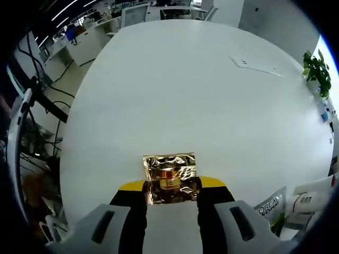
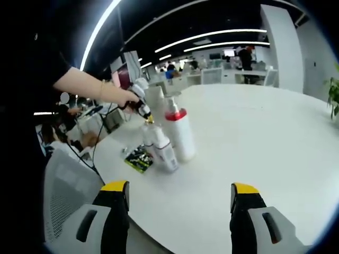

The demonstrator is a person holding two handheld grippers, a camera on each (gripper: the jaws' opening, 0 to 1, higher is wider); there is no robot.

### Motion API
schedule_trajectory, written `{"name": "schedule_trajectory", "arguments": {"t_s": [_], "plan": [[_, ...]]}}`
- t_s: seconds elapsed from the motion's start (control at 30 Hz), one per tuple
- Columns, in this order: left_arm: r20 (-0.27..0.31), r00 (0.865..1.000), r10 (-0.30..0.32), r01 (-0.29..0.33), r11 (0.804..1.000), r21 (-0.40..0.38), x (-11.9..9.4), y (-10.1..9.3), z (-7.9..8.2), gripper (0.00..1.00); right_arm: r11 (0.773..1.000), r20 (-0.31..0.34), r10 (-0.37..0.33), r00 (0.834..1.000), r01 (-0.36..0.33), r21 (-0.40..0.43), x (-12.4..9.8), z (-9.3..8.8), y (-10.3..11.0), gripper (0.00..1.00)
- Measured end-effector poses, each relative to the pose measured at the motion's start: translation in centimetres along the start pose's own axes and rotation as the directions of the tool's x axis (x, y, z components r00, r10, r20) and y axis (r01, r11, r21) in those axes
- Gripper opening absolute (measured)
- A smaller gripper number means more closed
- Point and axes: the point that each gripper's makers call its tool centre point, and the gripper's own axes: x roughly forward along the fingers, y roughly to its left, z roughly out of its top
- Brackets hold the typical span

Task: Arrange the skincare products in the storage area until every visible bottle or jar stands upright without overlapping.

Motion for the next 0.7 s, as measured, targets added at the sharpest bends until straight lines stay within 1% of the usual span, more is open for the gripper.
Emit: {"name": "schedule_trajectory", "arguments": {"t_s": [0.23,0.37,0.43,0.53,0.7], "plan": [[0.004,1.000,-0.003,0.003,1.000,0.007,-1.4,-0.5,-0.5,0.31,1.000,0.013,0.005,1.000,-0.004,-0.021,-0.1,0.2,0.1,0.80],[0.012,1.000,-0.005,0.005,1.000,0.014,-2.6,-1.1,-1.1,0.31,0.999,0.020,0.007,1.000,-0.006,-0.036,-0.1,0.4,0.2,0.79],[0.010,1.000,-0.007,0.007,1.000,0.026,-3.4,-1.5,-1.8,0.31,0.999,0.021,0.010,1.000,-0.009,-0.043,-0.1,0.4,0.3,0.79],[0.001,1.000,-0.001,0.001,1.000,0.026,-4.1,-1.6,-3.0,0.31,0.999,0.016,0.017,1.000,-0.016,-0.048,-0.1,0.4,0.6,0.78],[-0.001,1.000,-0.020,0.020,1.000,-0.003,-5.3,-2.3,-4.8,0.30,0.998,0.016,0.021,1.000,-0.020,-0.057,-0.2,0.4,0.7,0.77]]}}
